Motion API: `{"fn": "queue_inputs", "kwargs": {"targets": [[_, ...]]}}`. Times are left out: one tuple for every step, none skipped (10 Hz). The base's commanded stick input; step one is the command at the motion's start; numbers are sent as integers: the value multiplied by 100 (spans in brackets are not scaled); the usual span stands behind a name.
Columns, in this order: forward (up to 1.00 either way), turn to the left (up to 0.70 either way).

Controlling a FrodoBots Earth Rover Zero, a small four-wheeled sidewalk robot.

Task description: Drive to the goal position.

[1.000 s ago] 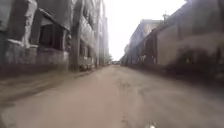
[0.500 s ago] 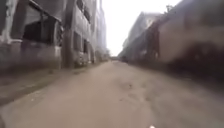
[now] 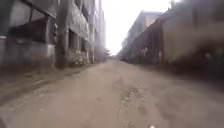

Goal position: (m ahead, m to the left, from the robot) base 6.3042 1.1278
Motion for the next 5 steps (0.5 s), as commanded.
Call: {"fn": "queue_inputs", "kwargs": {"targets": [[100, 0], [100, 0], [100, 0], [100, 0], [100, 0]]}}
